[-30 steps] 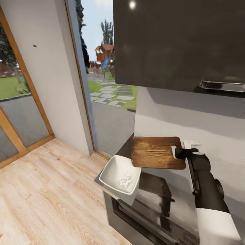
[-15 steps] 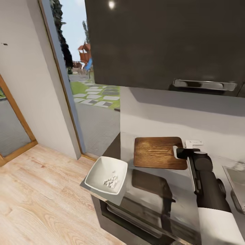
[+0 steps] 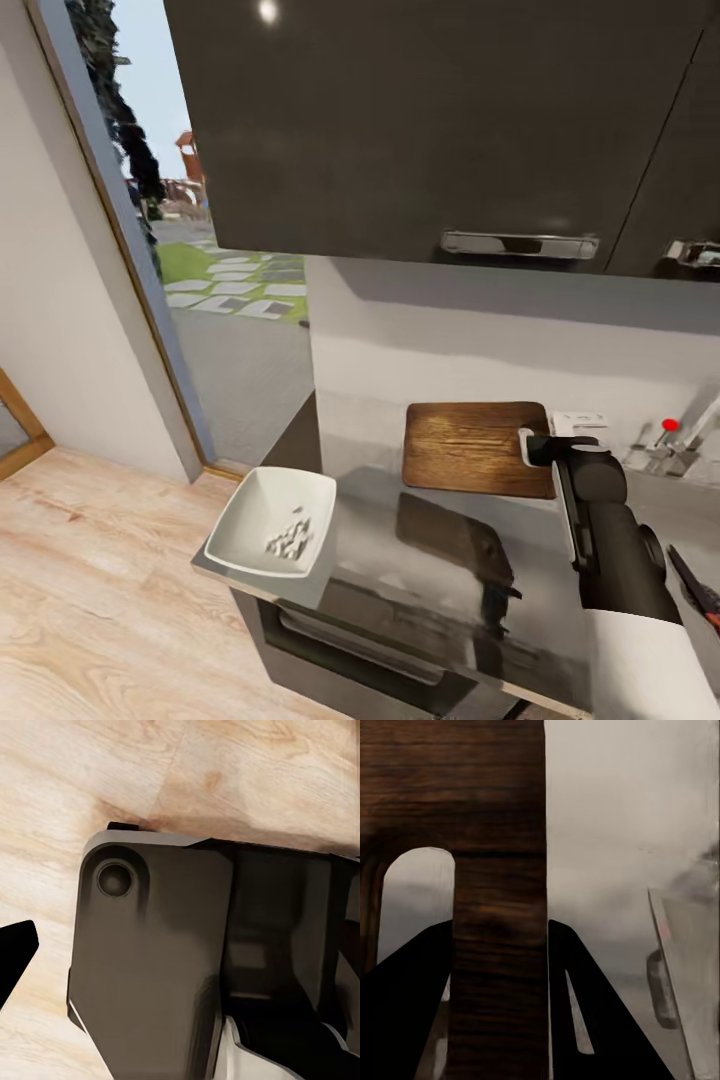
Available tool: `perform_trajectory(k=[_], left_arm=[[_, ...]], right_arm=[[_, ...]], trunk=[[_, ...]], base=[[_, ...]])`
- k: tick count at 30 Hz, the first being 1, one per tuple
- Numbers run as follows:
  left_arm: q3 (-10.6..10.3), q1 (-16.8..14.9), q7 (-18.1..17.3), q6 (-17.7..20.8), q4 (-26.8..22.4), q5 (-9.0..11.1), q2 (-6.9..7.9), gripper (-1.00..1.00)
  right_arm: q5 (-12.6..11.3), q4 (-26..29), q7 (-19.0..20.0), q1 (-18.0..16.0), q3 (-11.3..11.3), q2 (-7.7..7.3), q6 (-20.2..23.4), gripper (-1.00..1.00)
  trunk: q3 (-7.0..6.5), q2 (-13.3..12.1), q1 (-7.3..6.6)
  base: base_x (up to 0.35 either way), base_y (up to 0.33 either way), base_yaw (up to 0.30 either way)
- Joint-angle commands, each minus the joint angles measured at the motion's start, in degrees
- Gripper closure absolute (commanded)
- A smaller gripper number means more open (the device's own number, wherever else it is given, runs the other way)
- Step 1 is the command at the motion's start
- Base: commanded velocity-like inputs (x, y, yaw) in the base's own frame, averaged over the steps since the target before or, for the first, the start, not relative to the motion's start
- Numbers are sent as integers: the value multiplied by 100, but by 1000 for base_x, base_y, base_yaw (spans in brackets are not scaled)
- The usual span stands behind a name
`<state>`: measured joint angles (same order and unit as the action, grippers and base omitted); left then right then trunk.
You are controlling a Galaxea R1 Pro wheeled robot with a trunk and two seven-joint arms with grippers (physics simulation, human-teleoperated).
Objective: In the kitchen, take the Vidalia onion out of the sink, dice it on the chopping board with the paring knife, put the diced onion into the bowl on the countertop, then place both the paring knife and the chopping board into the sink.
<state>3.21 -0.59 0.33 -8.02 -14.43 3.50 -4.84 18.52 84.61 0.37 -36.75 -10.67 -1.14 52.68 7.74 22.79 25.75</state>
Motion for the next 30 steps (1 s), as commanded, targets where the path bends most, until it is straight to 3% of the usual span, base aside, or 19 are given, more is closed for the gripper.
perform_trajectory(k=[1, 7, 30], left_arm=[[25, -3, -6, -16, 2, 37, -3, -100], [29, -3, -6, -16, 2, 37, 34, -100], [24, -3, -6, -16, 12, 37, 45, -100]], right_arm=[[-35, 3, -51, -7, 5, -1, 25, 100], [-41, 3, -275, -7, 2, -1, 23, 100], [-85, 3, -275, -7, -6, 40, 32, 100]], trunk=[[12, 13, 3], [12, 13, 3], [12, 13, 3]], base=[[0, 0, -254], [0, 0, -273], [14, 0, -281]])
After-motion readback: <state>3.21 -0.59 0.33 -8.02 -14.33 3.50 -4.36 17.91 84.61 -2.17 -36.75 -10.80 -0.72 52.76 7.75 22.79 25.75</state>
